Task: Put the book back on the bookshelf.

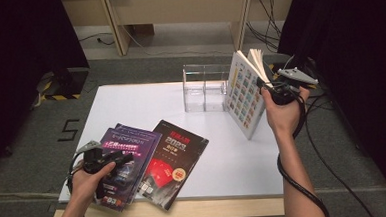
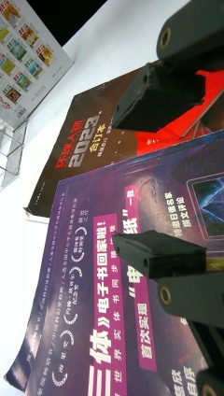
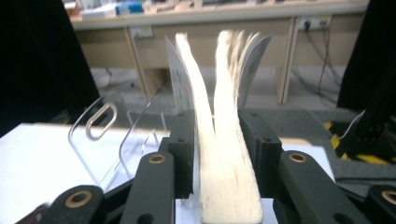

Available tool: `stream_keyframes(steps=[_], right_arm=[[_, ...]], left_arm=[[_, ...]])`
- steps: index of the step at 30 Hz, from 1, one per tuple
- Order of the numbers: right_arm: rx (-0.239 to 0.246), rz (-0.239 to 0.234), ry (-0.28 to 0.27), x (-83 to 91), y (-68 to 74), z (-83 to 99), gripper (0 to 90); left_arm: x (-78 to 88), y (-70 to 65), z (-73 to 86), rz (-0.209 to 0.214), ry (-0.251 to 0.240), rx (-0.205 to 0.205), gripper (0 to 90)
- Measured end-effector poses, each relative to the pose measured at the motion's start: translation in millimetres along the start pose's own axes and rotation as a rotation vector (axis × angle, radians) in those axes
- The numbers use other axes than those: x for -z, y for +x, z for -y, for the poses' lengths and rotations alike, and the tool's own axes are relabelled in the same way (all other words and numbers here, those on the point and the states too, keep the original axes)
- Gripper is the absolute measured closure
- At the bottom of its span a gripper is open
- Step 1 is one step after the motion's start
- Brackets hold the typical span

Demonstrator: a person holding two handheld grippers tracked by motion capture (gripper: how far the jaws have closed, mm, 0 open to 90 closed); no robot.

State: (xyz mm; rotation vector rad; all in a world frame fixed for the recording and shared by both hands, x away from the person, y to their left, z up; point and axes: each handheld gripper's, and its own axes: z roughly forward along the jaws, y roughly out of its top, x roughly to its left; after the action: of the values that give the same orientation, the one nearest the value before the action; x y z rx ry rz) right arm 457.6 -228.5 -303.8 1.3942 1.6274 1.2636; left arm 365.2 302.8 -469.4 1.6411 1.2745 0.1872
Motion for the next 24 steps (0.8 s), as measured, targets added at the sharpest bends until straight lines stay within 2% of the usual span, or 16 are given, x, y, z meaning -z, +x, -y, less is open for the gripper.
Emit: stream_keyframes(steps=[9,24], right_arm=[[0.02,0.009,0.122,-14.4,0.9,-17.3,64.8],[0.016,0.009,0.301,-39.8,-3.1,-37.2,65.4]], left_arm=[[2.4,2.5,-0.2,-0.002,-0.005,0.004,37.4],[1.7,2.3,0.4,0.0,-0.002,0.005,37.5]])
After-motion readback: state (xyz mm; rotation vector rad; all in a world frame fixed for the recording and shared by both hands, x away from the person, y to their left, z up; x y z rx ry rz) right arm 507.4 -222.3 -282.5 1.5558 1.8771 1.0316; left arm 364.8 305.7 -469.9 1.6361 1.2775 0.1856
